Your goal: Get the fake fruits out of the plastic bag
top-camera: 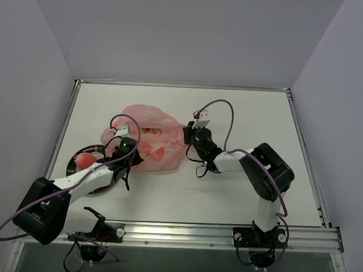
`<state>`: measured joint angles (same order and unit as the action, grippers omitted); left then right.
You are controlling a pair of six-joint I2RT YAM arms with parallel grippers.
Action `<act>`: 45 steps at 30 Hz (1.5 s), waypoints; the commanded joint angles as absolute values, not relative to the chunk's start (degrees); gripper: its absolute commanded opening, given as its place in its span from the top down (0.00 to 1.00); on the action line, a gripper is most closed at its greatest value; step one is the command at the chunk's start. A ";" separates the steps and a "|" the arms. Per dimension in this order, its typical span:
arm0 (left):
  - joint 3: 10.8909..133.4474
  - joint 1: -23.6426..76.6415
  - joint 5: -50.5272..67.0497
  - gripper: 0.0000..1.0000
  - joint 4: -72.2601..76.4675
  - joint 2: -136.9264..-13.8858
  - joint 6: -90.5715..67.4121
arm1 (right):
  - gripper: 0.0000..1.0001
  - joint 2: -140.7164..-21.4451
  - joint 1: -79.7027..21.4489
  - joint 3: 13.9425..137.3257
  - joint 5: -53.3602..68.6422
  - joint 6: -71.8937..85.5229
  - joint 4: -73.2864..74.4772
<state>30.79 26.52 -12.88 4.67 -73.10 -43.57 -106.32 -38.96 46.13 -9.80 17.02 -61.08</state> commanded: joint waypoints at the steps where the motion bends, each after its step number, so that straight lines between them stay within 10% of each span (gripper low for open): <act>1: 36.20 26.28 -12.49 0.92 7.74 -68.73 -42.28 | 1.00 -106.96 -37.88 49.22 -9.15 17.40 -62.84; 18: 53.61 24.44 -16.17 0.85 4.21 -85.51 -44.22 | 1.00 -108.02 -37.44 55.72 -1.94 20.21 -58.27; 31: 65.91 20.48 -16.61 0.33 13.71 -105.37 -33.58 | 1.00 -110.30 -37.00 58.09 2.28 21.09 -57.48; 39: 69.52 18.99 -18.37 0.38 16.96 -112.41 -31.55 | 1.00 -111.44 -36.91 58.18 3.08 21.36 -57.39; 45: 69.52 18.28 -20.47 0.64 20.56 -113.64 -29.18 | 1.00 -111.97 -37.00 57.83 3.16 21.71 -57.66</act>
